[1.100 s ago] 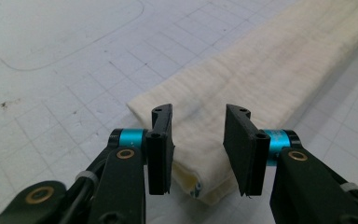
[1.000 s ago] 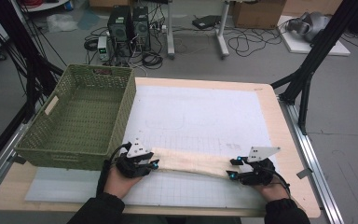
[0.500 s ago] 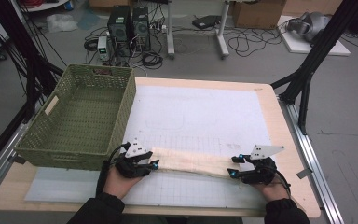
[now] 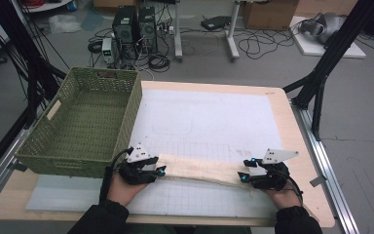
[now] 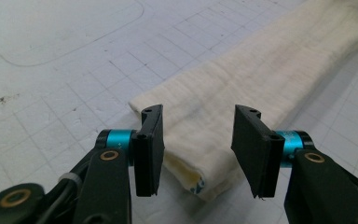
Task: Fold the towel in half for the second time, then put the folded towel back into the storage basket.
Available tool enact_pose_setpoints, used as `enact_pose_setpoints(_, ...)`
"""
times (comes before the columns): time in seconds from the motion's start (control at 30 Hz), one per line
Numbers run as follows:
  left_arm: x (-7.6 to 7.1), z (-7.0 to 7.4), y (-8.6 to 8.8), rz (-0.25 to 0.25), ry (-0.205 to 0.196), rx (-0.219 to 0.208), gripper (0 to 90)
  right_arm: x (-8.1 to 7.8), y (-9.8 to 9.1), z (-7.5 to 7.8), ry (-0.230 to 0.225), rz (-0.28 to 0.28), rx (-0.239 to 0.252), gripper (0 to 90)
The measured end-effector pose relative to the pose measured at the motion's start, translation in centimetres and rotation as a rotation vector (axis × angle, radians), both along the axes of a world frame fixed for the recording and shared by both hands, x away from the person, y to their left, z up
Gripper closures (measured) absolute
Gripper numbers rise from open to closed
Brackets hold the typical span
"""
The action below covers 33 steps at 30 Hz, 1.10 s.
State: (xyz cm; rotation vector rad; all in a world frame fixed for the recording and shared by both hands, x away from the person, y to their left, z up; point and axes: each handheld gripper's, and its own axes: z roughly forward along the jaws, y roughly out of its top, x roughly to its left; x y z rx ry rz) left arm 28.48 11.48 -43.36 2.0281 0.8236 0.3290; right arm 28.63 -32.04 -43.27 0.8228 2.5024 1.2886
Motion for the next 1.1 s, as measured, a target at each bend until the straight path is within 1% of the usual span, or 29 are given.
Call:
enact_pose_setpoints(0.07, -0.08, 0.05, 0.13, 0.006, -0.002, -0.005, 53.3, 0.12, 0.06, -0.01, -0.003, -0.008, 0.001, 45.1)
enact_pose_setpoints(0.27, -0.22, 0.12, 0.28, 0.018, -0.004, 0.0, 52.6, 0.27, 0.21, 0.09, -0.013, -0.016, 0.002, 45.0)
enact_pose_setpoints(0.37, -0.2, 0.06, 0.17, 0.017, -0.003, 0.004, 52.5, 0.25, 0.2, 0.09, -0.009, -0.018, 0.0, 45.1)
enact_pose_setpoints(0.4, -0.2, 0.06, 0.16, 0.016, -0.002, 0.008, 52.6, 0.28, 0.13, 0.11, -0.016, -0.019, -0.003, 45.0)
enact_pose_setpoints(0.47, -0.19, -0.01, 0.07, 0.013, -0.001, 0.013, 52.4, 0.29, 0.04, 0.12, -0.015, -0.026, 0.002, 45.1)
enact_pose_setpoints(0.53, -0.14, -0.06, 0.07, 0.02, 0.004, 0.019, 52.1, 0.31, -0.05, 0.13, -0.011, -0.031, -0.002, 45.0)
enact_pose_setpoints(0.6, -0.11, -0.07, 0.13, 0.028, 0.01, 0.022, 49.8, 0.27, -0.09, 0.14, -0.011, -0.038, -0.004, 45.0)
enact_pose_setpoints(0.73, -0.14, -0.14, 0.13, 0.026, 0.02, 0.026, 49.9, 0.29, -0.24, 0.28, -0.017, -0.058, -0.012, 44.9)
enact_pose_setpoints(0.8, -0.14, -0.27, 0.04, 0.026, 0.026, 0.038, 50.5, 0.25, -0.36, 0.29, -0.001, -0.064, -0.013, 44.6)
enact_pose_setpoints(0.87, -0.05, -0.41, 0.0, 0.02, 0.043, 0.05, 51.3, 0.22, -0.43, 0.23, 0.012, -0.076, -0.025, 44.1)
enact_pose_setpoints(0.93, -0.05, -0.5, -0.07, 0.023, 0.049, 0.059, 51.6, 0.25, -0.45, 0.04, 0.033, -0.083, -0.033, 43.0)
enact_pose_setpoints(1.1, 0.02, -0.78, -0.21, 0.029, 0.065, 0.082, 51.4, 0.27, -0.5, -0.38, 0.058, -0.102, -0.056, 40.4)
